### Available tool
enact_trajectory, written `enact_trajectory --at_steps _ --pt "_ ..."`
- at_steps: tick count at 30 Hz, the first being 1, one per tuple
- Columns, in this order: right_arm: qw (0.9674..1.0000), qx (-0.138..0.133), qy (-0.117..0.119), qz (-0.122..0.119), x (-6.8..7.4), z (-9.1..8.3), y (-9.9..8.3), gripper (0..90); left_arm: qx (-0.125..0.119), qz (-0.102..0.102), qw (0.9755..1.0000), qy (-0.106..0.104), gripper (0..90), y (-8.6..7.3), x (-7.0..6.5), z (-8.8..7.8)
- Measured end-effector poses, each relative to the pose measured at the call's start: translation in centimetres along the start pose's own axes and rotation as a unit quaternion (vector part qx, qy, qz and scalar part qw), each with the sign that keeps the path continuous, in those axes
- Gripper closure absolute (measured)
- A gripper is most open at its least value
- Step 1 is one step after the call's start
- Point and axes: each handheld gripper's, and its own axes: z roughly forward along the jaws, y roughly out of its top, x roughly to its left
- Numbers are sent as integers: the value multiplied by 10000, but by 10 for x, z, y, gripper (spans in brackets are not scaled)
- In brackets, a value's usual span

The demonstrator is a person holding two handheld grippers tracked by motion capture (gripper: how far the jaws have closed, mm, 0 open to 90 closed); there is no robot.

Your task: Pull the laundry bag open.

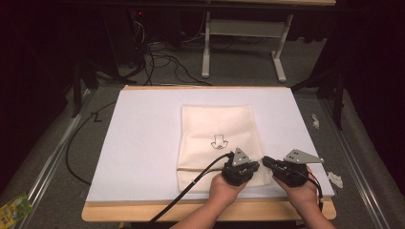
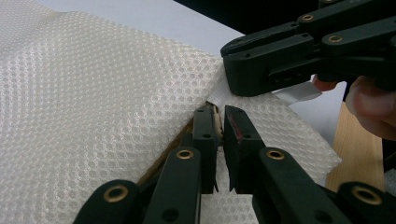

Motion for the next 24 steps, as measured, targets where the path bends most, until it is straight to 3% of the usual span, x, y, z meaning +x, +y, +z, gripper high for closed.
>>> enact_trajectory --at_steps 3,6,8,12,16,17,18,19,20,21,22,24 --pt "10000 -3 11 19 0 0 0 852 7 23 10000 -26 870 0 1 -1" --pt "10000 22 -3 -13 0 0 0 853 44 -216 9996 -156 873 0 6 -3" --pt "10000 21 5 -3 1 0 0 853 41 -248 9995 -194 874 0 8 -4" --pt "10000 14 1 -38 3 0 1 855 36 -104 9998 -149 877 0 7 -8" --pt "10000 30 0 -76 4 1 2 857 67 -95 9998 -155 878 0 9 -10" --pt "10000 38 6 -79 4 1 2 861 121 -79 9999 -53 878 -1 9 -11" --pt "9998 19 -186 -65 3 -1 2 864 136 -192 9997 11 879 -4 16 -13" --pt "9998 19 -186 -65 3 -1 2 864 136 -192 9997 11 879 -4 16 -13" --pt "9998 -16 -164 142 -5 -4 2 865 143 -389 9991 39 879 -8 25 -17" --pt "9998 -16 -164 142 -5 -4 2 865 143 -389 9991 39 879 -8 25 -17" --pt "9996 -41 -170 241 -11 -6 -1 864 178 -330 9993 38 879 -11 28 -21" --pt "9997 -18 -155 198 -10 -5 -2 864 229 -211 9995 86 879 -11 26 -24"
